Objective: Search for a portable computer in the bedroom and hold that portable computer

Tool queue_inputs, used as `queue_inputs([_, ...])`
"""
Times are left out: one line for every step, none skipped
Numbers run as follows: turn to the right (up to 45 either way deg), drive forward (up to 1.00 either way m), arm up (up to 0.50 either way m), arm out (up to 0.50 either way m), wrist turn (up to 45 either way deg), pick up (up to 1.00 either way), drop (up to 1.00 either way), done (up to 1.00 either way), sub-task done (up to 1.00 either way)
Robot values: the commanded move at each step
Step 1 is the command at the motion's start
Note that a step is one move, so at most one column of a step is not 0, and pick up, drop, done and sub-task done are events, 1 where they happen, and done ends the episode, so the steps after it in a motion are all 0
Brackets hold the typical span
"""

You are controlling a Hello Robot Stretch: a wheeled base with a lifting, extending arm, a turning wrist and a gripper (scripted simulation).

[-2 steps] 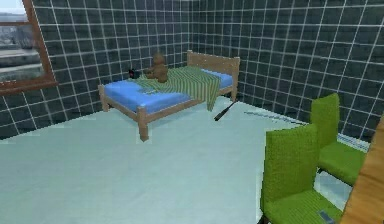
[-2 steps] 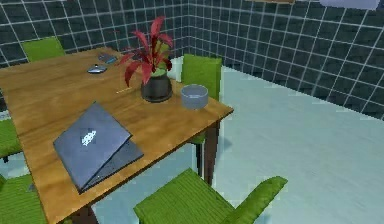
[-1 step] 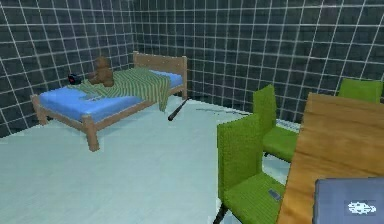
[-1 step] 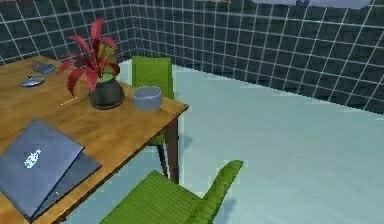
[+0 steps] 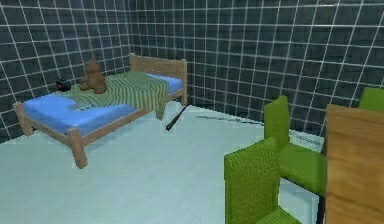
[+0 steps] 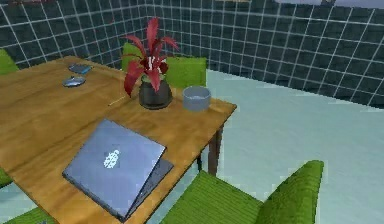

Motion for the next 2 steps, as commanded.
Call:
queue_inputs([-18.0,0.0,0.0,0.0,0.0,0.0,0.0,0.0,0.0])
queue_inputs([0.0,0.0,0.5,0.0,0.0,0.0,0.0,0.0,0.0])
